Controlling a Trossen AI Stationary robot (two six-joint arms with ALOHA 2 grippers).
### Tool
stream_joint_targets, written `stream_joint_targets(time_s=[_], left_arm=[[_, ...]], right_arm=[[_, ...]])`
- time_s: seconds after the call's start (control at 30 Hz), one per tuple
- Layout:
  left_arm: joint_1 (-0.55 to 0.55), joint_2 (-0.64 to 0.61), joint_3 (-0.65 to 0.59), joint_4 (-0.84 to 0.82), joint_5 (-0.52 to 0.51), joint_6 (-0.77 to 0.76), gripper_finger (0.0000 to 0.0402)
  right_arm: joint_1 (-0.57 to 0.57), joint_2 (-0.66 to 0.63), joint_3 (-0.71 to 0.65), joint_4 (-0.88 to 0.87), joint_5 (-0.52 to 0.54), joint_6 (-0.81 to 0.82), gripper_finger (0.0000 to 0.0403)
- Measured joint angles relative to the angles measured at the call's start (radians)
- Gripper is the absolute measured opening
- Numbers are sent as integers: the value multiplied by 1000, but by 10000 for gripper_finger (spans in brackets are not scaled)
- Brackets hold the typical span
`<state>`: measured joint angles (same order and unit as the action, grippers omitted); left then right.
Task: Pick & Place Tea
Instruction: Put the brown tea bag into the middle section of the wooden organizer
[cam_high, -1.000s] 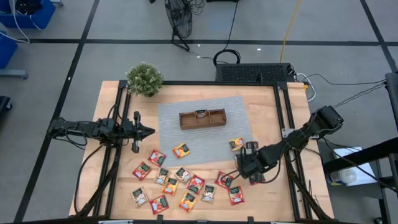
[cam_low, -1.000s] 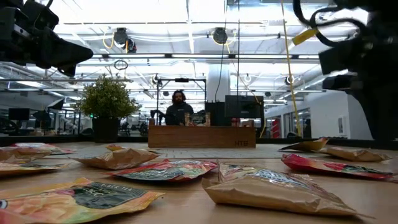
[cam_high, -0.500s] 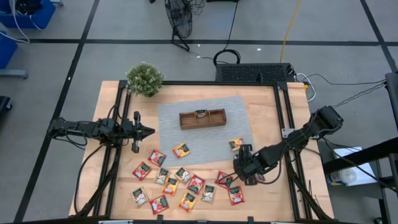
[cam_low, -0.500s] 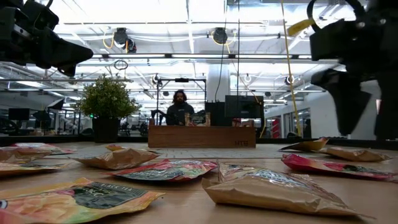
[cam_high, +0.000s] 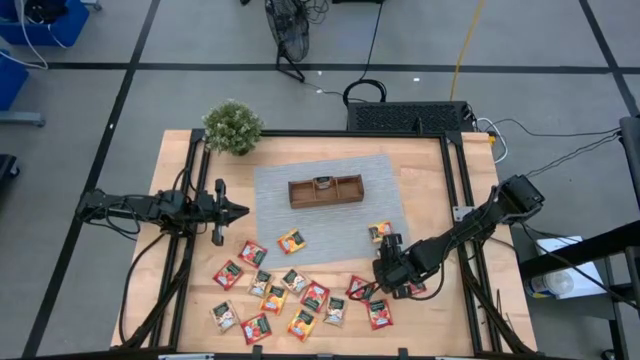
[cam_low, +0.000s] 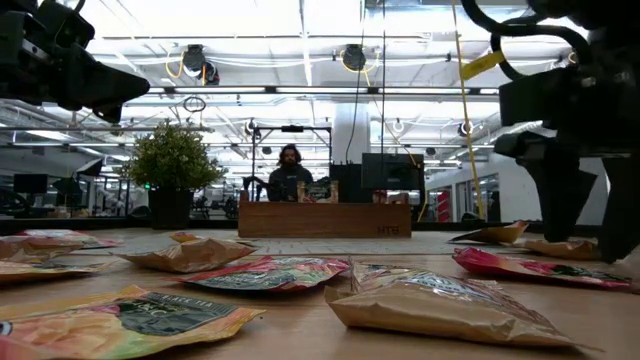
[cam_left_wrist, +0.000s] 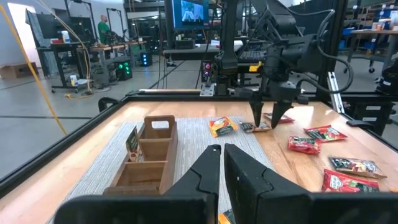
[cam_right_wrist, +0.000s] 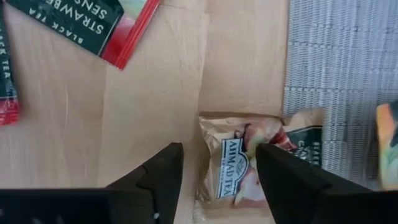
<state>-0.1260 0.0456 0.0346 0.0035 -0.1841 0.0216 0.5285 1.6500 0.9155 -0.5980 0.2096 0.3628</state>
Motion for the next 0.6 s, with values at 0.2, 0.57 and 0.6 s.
stream_joint_targets(time_s=[0.2,0.57,0.6], left_arm=[[0,0,0,0,0,0,31],[0,0,0,0,0,0,31],[0,0,0,0,0,0,31]], right_arm=[[0,18,-29,13,-1,18,168],[1,21,-35,60,-1,13,22],[1,21,-35,66,1,7,15]])
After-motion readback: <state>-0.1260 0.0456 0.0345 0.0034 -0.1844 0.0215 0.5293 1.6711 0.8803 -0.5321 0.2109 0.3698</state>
